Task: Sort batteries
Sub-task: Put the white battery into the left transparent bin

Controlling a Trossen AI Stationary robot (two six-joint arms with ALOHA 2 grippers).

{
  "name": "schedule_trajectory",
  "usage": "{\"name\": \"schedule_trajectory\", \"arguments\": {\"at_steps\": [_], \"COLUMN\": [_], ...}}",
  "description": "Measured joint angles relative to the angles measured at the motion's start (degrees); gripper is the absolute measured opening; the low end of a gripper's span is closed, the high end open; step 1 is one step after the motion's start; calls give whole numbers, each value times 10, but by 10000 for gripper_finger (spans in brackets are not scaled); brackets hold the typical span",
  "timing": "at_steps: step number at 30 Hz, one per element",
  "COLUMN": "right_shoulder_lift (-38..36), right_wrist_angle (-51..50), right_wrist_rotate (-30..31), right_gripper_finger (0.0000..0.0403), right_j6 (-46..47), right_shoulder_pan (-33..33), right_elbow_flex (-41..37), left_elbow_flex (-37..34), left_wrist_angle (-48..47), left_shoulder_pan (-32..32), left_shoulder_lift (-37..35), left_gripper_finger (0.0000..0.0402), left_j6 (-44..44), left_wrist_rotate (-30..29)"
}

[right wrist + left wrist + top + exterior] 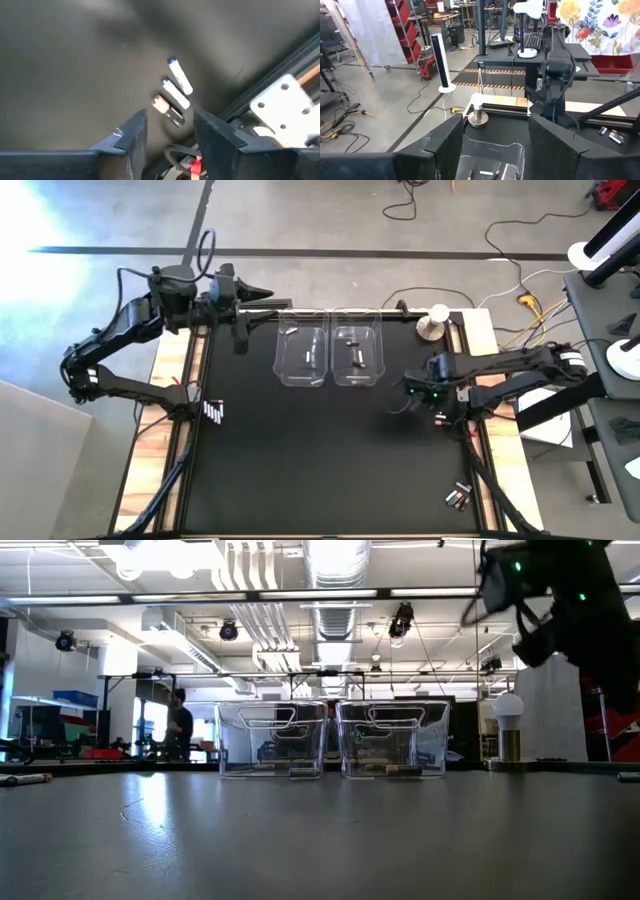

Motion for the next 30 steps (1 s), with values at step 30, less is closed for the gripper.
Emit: {"name": "schedule_trajectory", "arguments": {"at_steps": [30], "right_shoulder_lift": [219], "right_wrist_angle": [137], "right_wrist_rotate": [-3], "right_gripper_finger": [167], "right_j6": [-149], "right_shoulder_pan": [-48], "right_elbow_flex": [-61], "left_elbow_flex": [0], "left_wrist_angle": [-16], "left_shoulder_pan": [-11], "left_shoulder_lift": [28], "left_gripper_finger": [204], "left_j6": [-45], "left_wrist_rotate": [26]}}
